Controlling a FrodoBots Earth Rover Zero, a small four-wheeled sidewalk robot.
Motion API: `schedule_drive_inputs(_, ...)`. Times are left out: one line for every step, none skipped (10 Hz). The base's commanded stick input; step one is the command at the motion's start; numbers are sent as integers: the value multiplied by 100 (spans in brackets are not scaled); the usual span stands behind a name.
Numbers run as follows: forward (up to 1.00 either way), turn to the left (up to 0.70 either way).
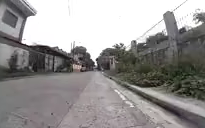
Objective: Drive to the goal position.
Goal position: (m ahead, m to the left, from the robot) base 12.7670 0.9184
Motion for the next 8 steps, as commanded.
schedule_drive_inputs(100, 0)
schedule_drive_inputs(100, 0)
schedule_drive_inputs(100, 0)
schedule_drive_inputs(100, 0)
schedule_drive_inputs(100, 0)
schedule_drive_inputs(100, 0)
schedule_drive_inputs(100, -11)
schedule_drive_inputs(100, -40)
